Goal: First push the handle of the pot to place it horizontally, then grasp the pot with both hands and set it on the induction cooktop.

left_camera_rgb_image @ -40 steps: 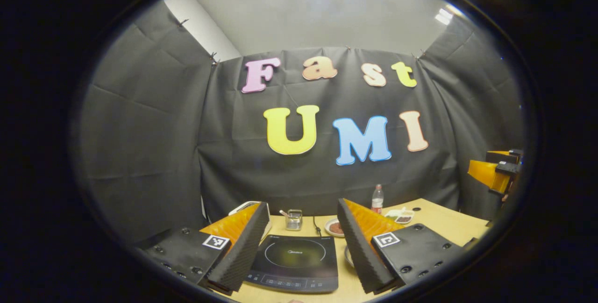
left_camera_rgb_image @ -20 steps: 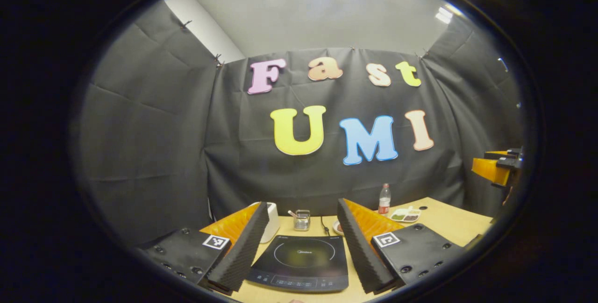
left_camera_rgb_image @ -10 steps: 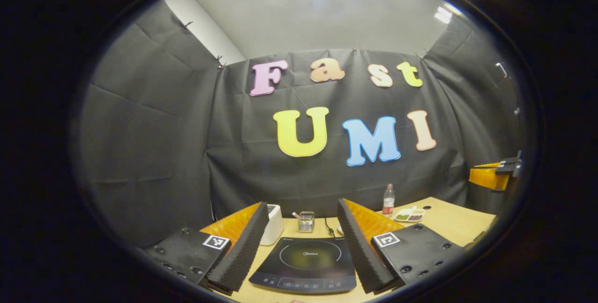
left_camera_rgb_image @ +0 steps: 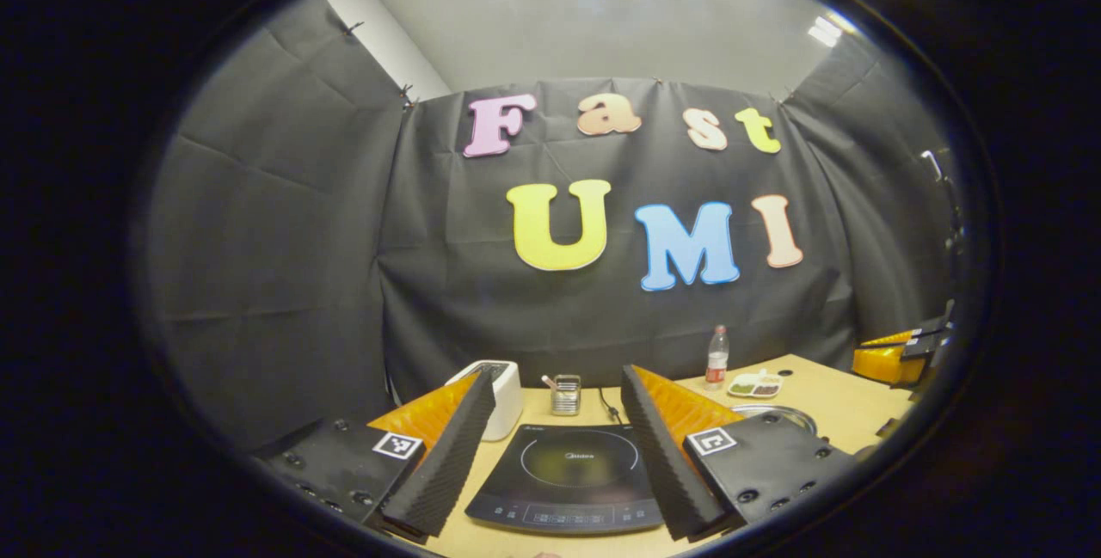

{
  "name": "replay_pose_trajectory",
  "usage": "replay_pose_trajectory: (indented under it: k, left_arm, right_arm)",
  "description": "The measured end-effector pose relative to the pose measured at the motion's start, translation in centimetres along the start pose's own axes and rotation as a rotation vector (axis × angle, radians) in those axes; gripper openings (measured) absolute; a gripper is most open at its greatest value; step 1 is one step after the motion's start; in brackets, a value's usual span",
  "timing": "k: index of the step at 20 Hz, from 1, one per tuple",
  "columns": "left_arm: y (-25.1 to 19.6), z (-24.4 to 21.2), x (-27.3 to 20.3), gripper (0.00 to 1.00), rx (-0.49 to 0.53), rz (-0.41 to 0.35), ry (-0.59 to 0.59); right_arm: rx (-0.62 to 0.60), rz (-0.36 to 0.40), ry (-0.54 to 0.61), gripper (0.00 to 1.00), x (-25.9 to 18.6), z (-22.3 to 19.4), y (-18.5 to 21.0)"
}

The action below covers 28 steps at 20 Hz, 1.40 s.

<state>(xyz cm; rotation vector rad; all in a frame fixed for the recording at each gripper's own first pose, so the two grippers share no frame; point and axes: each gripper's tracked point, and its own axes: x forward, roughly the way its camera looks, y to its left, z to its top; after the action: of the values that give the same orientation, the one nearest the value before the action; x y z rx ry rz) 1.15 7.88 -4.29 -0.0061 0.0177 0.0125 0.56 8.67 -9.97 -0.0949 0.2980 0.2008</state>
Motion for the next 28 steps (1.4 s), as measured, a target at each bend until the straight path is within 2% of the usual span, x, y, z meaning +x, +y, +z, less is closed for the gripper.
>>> replay_pose_trajectory:
  k: [1,2,8,11,14,19,23,24,27,28]
  left_arm:
    - [0.0,0.3,0.0,0.93,-0.006,-0.005,-0.008]
    - [0.0,0.1,0.0,0.99,-0.004,-0.009,-0.009]
    - [-0.2,-1.1,1.8,0.99,-0.017,0.012,0.013]
    - [-0.9,-1.1,2.9,0.93,-0.015,0.025,0.011]
    - [-1.5,-1.2,4.2,0.99,-0.005,0.044,0.020]
    - [-2.9,-1.7,6.0,0.93,-0.001,0.069,0.041]
    - [-4.3,-1.8,7.4,0.93,0.015,0.083,0.049]
    - [-4.8,-1.7,7.8,0.99,0.016,0.084,0.050]
    - [-5.9,-2.3,8.7,0.99,0.018,0.088,0.062]
    - [-6.3,-2.5,9.0,0.96,0.018,0.091,0.067]
  right_arm:
    - [-0.008,0.001,0.016,0.06,0.1,-0.7,-0.1]
    - [-0.012,0.008,0.037,0.06,0.2,-1.3,-0.1]
    - [-0.038,0.099,0.174,0.06,0.9,-6.2,0.8]
    - [-0.050,0.133,0.240,0.06,1.7,-8.7,0.4]
    - [-0.061,0.174,0.310,0.06,2.6,-11.1,0.2]
    - [-0.073,0.253,0.435,0.06,3.1,-14.8,0.4]
    - [-0.078,0.316,0.549,0.06,2.9,-18.1,0.7]
    - [-0.087,0.324,0.567,0.06,2.9,-18.6,0.6]
    - [-0.097,0.331,0.600,0.06,3.4,-19.8,0.0]
    - [-0.089,0.332,0.612,0.06,3.7,-20.1,-0.2]
